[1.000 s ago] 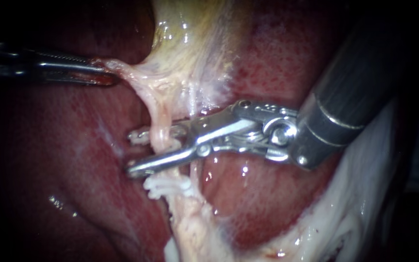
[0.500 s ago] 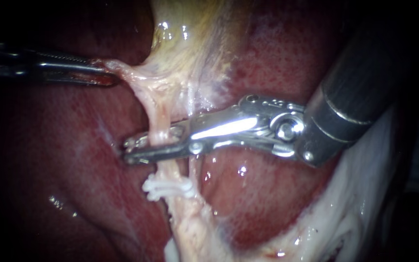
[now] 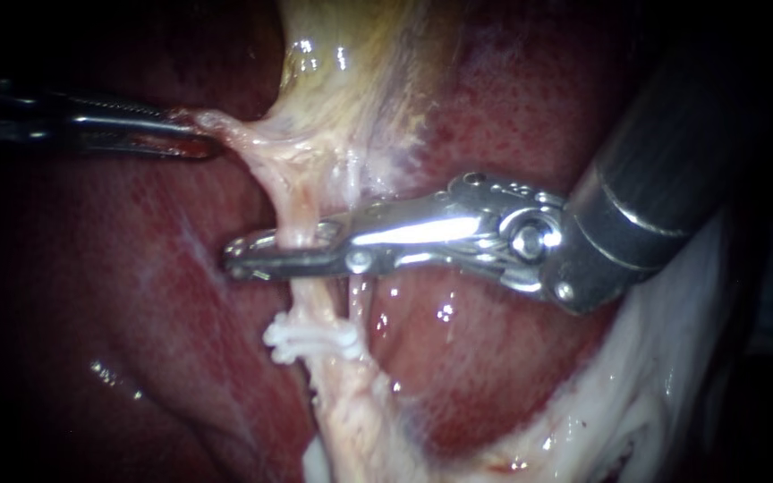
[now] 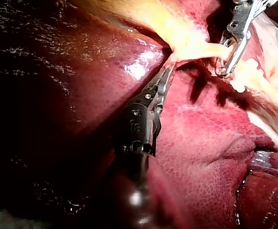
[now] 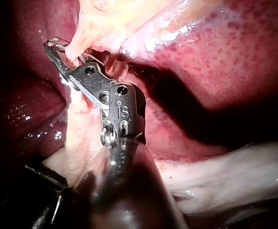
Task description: Clipping third clip left tube
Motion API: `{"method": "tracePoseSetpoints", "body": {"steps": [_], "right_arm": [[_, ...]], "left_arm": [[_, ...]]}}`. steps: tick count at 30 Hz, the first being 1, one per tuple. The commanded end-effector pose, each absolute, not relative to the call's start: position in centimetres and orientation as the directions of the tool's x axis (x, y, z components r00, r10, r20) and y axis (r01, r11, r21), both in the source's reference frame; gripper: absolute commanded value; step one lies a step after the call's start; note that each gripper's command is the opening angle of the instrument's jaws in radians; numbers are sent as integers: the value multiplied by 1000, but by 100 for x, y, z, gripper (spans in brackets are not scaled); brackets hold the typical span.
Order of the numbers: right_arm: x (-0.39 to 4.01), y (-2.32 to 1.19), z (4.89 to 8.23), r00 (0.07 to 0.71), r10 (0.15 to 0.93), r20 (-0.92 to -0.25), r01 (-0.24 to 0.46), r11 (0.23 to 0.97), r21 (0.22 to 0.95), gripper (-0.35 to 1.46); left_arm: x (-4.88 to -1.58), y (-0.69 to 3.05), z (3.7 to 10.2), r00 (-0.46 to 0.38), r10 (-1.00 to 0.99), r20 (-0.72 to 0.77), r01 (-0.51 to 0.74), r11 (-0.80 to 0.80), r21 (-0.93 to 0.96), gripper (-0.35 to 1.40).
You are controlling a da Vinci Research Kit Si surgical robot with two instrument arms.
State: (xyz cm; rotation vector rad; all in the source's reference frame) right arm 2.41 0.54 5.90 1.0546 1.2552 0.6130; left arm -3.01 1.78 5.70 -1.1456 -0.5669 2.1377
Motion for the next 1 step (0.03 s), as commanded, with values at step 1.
{"method": "tracePoseSetpoints", "body": {"steps": [1], "right_arm": [[241, 53, 591, 250, 853, -457, 165, 428, 889, -35]], "left_arm": [[-301, 178, 570, -416, 708, -571, -332, -703, -630, -35]]}}
